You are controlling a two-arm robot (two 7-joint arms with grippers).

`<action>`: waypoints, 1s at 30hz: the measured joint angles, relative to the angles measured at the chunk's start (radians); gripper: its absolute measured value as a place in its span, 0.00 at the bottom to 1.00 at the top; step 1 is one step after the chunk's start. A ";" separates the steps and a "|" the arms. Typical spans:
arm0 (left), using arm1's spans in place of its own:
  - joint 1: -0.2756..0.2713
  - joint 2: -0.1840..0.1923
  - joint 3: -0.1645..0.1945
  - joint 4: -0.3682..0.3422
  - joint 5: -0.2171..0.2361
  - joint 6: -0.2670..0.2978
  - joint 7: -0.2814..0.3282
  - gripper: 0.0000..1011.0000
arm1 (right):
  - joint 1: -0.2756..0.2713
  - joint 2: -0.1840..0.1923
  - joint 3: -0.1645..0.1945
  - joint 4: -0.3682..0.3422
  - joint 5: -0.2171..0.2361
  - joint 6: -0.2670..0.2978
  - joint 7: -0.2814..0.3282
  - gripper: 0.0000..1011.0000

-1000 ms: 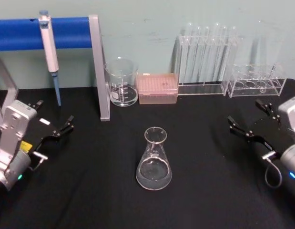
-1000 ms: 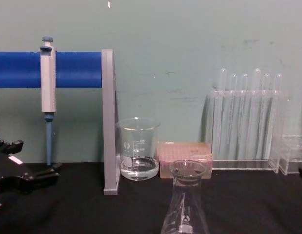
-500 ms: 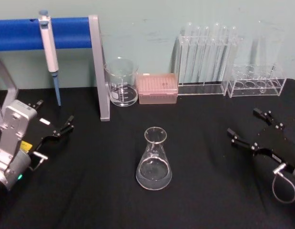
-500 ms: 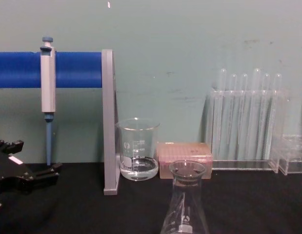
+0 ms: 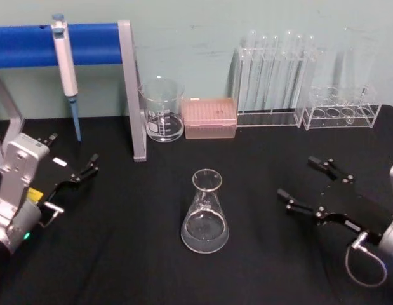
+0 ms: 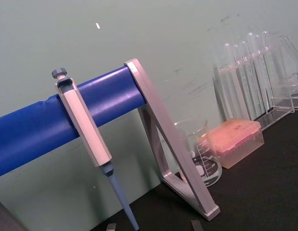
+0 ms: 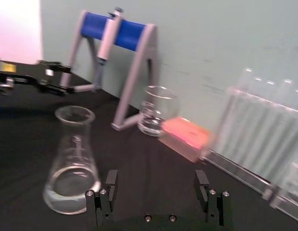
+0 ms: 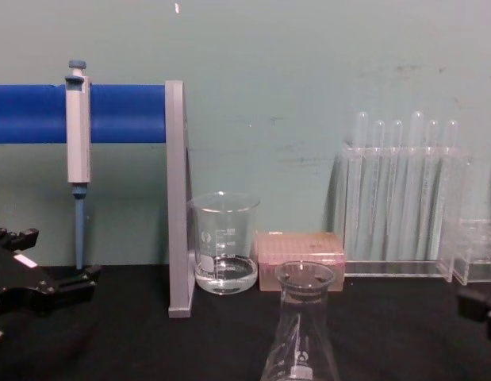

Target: Grasp the erlenmeyer flask with one hand, shake it three times, then place it back.

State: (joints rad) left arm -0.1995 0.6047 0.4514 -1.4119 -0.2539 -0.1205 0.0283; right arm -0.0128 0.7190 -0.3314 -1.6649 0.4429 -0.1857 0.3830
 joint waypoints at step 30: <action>0.000 0.000 0.000 0.000 0.000 0.000 0.000 0.99 | 0.178 -0.149 -0.101 0.149 0.008 -0.015 0.290 0.99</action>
State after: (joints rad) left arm -0.1995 0.6047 0.4514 -1.4119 -0.2539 -0.1205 0.0283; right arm 0.1655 0.5696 -0.4326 -1.5157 0.4513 -0.2005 0.6725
